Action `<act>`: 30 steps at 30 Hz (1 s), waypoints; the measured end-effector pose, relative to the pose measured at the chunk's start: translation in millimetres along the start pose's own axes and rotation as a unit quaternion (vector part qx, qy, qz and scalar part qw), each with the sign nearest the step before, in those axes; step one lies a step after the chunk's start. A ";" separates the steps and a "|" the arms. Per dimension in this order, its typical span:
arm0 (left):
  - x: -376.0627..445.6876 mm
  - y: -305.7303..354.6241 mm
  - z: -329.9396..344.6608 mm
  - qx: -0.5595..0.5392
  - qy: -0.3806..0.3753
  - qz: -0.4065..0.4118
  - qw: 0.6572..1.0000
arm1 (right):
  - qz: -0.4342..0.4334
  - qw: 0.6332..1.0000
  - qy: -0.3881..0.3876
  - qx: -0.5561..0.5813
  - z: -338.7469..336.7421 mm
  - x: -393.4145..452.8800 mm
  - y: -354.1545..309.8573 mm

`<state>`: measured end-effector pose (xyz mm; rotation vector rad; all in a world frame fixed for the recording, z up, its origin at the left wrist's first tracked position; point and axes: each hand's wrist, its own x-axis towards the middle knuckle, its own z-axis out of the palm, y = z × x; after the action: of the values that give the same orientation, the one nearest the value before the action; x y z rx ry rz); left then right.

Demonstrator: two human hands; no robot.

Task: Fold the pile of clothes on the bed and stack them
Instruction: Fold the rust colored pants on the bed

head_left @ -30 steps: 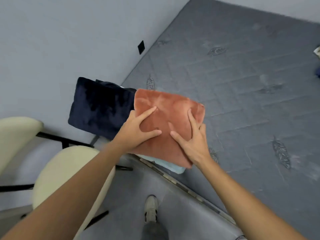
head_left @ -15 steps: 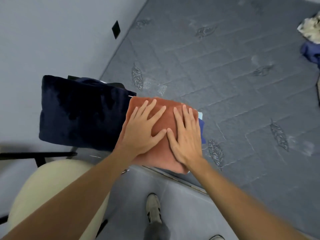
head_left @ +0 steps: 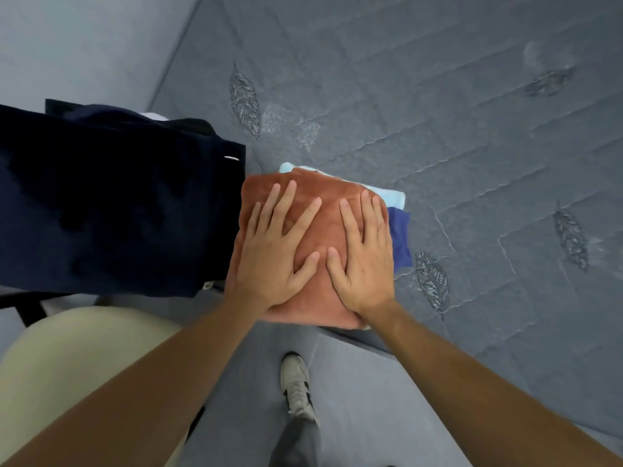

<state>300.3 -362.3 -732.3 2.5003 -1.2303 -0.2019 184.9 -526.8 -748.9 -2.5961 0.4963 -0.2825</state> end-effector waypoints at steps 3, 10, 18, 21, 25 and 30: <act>1.6 -6.6 9.6 0.001 -0.009 -0.008 1.000 | -0.008 1.000 0.001 0.002 9.8 3.9 5.3; 13.8 -15.8 51.5 0.010 0.008 -0.008 1.000 | 0.019 1.000 -0.017 0.004 37.2 7.7 30.8; 20.3 -35.2 87.2 -0.003 0.038 0.020 0.999 | 0.028 1.000 -0.004 0.000 64.6 9.7 46.2; 20.8 -35.0 83.1 -0.007 0.038 0.027 0.999 | 0.031 1.000 -0.001 -0.003 62.8 9.6 43.9; 20.6 -28.3 71.7 0.015 0.039 0.028 0.999 | 0.032 0.999 0.005 -0.003 56.9 7.6 38.8; 11.6 -14.0 36.4 0.059 0.044 0.032 0.997 | 0.030 0.999 0.016 -0.016 25.7 -0.8 19.7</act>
<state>307.8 -372.3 -771.0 2.5347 -1.3184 -0.0038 185.6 -532.0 -780.9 -2.6067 0.5934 -0.2988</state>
